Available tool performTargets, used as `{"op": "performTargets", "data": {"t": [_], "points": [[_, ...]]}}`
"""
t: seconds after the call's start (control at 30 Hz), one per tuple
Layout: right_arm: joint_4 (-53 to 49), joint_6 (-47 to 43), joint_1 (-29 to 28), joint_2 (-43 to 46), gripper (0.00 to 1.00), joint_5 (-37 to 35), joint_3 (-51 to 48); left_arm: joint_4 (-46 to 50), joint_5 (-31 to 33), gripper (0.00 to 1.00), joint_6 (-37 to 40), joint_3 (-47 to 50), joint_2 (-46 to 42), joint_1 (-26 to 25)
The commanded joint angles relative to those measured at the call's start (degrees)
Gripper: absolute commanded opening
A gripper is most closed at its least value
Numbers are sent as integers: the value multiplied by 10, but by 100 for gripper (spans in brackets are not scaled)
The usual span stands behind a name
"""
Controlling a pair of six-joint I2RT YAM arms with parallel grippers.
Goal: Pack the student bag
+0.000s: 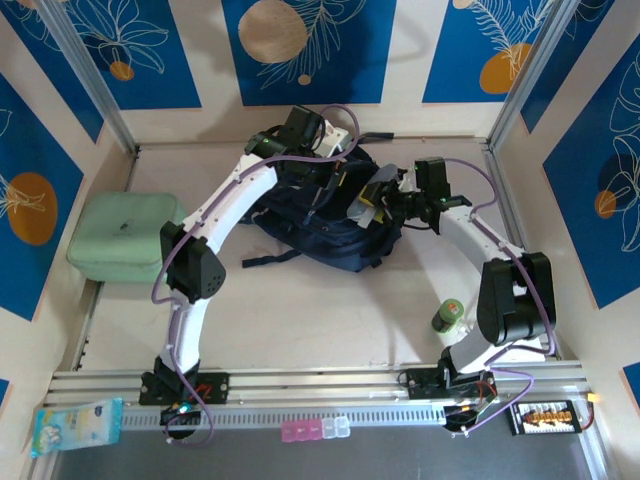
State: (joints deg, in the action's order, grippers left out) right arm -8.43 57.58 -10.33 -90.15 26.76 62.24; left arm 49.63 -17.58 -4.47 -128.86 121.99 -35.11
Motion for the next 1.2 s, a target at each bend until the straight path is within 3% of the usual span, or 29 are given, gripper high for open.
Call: {"op": "performTargets", "data": {"t": [0.0,0.17,0.3,0.37,0.53,0.63,1.07,1.17], "points": [[138,50,-12,-19,48,69,2,-52,-33,0,-14,-6,-33,-6],[134,54,-36,-74,51,58,51,-54,-14,0,-26,-5,-36,-3],[0,35,-27,-71,74,6,71,-54,-15,0,-30,1,-37,2],[-43,25,-16,-48,81,-12,63,-57,-19,0,-29,6,-39,2],[-141,2,8,4,86,-47,54,-64,-23,0,-28,15,-37,2],[-173,-11,18,13,81,-81,50,-66,-25,0,-29,15,-37,1],[-118,-48,-24,-116,23,-94,168,-69,-37,0,-25,34,-45,2],[-91,-27,-40,-156,15,-78,189,-73,-40,0,-29,37,-45,2]]}}
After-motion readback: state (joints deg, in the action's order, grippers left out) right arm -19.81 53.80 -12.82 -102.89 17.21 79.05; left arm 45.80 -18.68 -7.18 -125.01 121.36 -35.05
